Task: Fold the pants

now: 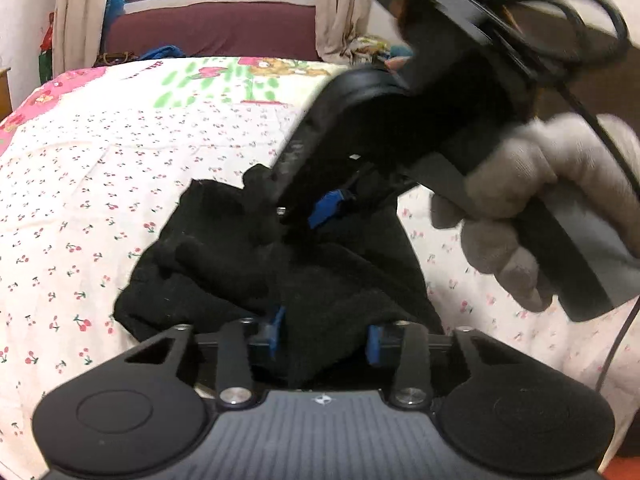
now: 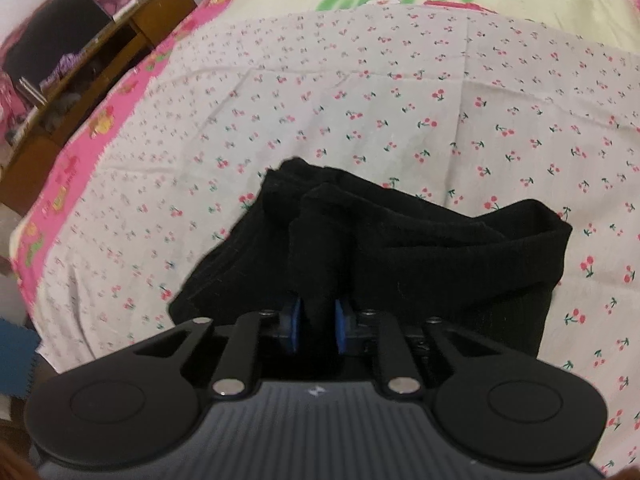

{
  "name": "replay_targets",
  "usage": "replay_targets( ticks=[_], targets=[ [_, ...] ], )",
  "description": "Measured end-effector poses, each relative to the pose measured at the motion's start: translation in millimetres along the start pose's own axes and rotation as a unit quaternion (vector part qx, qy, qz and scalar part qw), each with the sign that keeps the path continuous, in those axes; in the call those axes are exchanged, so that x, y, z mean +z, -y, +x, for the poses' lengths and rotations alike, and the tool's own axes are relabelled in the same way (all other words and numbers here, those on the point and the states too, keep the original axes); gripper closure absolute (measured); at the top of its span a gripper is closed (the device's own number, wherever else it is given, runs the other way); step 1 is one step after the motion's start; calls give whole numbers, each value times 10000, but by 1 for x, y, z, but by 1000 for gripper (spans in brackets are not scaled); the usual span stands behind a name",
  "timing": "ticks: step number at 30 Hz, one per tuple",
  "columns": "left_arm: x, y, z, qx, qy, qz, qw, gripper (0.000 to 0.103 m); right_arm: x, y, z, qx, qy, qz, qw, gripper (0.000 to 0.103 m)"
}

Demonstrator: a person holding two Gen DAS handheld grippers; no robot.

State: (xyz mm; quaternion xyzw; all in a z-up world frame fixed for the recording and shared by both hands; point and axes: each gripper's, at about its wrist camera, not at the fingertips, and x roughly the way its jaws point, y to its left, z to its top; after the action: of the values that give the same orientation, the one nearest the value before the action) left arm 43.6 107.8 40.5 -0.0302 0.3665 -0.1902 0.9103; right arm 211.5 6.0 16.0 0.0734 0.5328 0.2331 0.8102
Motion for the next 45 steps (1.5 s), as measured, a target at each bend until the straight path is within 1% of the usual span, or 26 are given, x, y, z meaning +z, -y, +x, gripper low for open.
replay_targets(
  ticks=[2,3,6,9,11,12,15,18,20,21,22,23,24,26,28,29,31,32,34,35,37,38,40,42,43,45],
  targets=[
    [8,-9,-13,-79,187,-52,9998,61,5,-4,-8,97,168,64,9998,88],
    [12,-13,-20,-58,301,-5,9995,62,10,-5,-13,145,258,128,9995,88],
    [23,-27,-41,31,624,53,9980,65,24,-12,-20,240,428,215,9986,88],
    [25,-45,-49,189,761,28,9969,67,33,-20,-16,311,514,243,9979,88],
    [24,-59,-42,381,705,-6,9968,67,37,-22,-2,232,516,449,9974,88],
    [21,-68,-34,436,604,-142,9971,67,37,-22,10,176,491,555,9971,87],
    [9,-89,-13,686,358,-438,9960,67,36,-30,45,47,393,452,9982,87],
    [-6,-94,-8,950,263,-368,9945,67,35,-44,67,-37,419,281,9987,87],
    [-9,-96,-4,1055,196,-348,9936,63,33,-48,77,-90,434,120,9989,82],
    [-11,-96,-4,1086,144,-345,9934,62,33,-47,79,-65,394,123,9991,78],
    [-13,-97,-5,1108,118,-334,9932,57,34,-46,77,24,383,149,9992,72],
    [-14,-98,-6,1138,125,-297,9930,50,34,-45,70,137,420,214,9988,69],
    [-13,-97,-7,1180,149,-237,9926,45,35,-42,60,286,478,276,9981,66],
    [-12,-97,-13,1358,205,-28,9905,28,37,-36,38,526,705,335,9956,66],
    [-13,-94,-20,1584,177,199,9870,25,42,-34,19,767,988,298,9917,63],
    [-14,-93,-24,1625,151,290,9862,25,44,-34,11,843,1101,245,9900,62],
    [-15,-91,-30,1699,120,351,9848,25,45,-37,-5,840,1361,131,9870,60],
    [-15,-88,-34,1774,129,403,9832,25,44,-36,-12,851,1416,71,9862,60],
    [-14,-82,-45,2148,235,633,9743,25,36,-30,-20,831,1424,30,9863,61],
    [-13,-82,-48,2250,283,706,9714,25,31,-26,-21,773,1373,10,9875,60],
    [-6,-86,-49,2266,341,657,9712,25,14,-17,-22,629,1309,-57,9894,59],
    [-2,-86,-51,2196,427,581,9729,26,10,-15,-21,535,1306,-138,9899,59],
    [6,-80,-53,1985,663,518,9765,26,7,-13,-11,266,1287,-248,9910,59],
    [12,-66,-52,1752,857,569,9792,25,9,-11,3,331,1103,-253,9930,59],
    [13,-56,-49,1593,898,655,9810,25,11,-12,11,289,1009,-353,9939,60],
    [12,-43,-36,1370,844,852,9833,25,18,-15,32,-25,821,-660,9944,61]
  ],
)
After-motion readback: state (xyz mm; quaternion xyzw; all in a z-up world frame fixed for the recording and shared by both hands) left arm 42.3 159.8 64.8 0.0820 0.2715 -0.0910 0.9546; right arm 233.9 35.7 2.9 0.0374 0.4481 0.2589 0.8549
